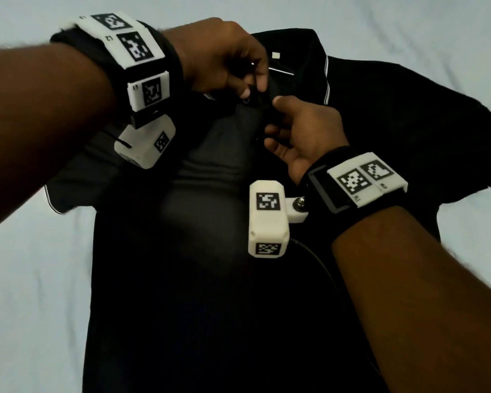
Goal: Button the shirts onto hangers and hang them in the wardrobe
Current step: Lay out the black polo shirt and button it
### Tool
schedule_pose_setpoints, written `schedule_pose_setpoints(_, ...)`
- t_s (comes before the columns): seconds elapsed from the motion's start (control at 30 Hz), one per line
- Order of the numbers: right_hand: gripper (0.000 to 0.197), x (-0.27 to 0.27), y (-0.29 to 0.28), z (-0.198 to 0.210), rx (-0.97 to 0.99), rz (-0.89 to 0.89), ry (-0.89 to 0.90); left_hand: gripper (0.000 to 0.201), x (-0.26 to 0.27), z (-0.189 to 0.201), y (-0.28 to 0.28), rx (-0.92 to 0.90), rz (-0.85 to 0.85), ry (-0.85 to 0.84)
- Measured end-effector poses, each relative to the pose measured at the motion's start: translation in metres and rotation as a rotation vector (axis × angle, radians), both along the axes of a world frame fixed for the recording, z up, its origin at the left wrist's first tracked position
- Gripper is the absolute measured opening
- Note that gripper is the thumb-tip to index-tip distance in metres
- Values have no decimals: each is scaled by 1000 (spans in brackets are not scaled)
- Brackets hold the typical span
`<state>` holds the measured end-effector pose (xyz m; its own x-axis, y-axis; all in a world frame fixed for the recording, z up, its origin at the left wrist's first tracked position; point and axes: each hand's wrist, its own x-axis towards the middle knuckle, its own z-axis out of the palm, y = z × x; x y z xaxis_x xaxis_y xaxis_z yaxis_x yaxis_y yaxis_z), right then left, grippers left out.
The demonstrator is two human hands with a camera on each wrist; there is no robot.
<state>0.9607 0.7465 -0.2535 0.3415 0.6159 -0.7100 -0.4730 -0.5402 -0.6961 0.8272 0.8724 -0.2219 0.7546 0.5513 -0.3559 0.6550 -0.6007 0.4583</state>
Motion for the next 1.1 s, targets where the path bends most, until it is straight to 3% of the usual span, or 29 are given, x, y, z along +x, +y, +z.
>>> schedule_pose_setpoints(0.1,15,-6,2,-7,28,96,-128,25,3,-3,2,-14,25,11)
schedule_pose_setpoints(0.27,18,-12,2,-17,55,88,-251,27,6,-13,3,76,-26,83)
schedule_pose_setpoints(0.37,15,-16,2,-18,67,72,-286,38,9,-12,1,-21,83,26)
schedule_pose_setpoints(0.47,19,-19,3,-17,63,54,-289,51,12,-9,1,-184,174,-32)
schedule_pose_setpoints(0.67,23,-19,3,-18,74,15,-288,69,13,-6,7,-280,147,-5)
schedule_pose_setpoints(0.97,20,-21,3,-20,82,9,-292,81,11,-8,7,-216,128,-56)
schedule_pose_setpoints(1.1,15,-20,1,-20,108,12,-268,75,11,-13,2,-168,137,-105)
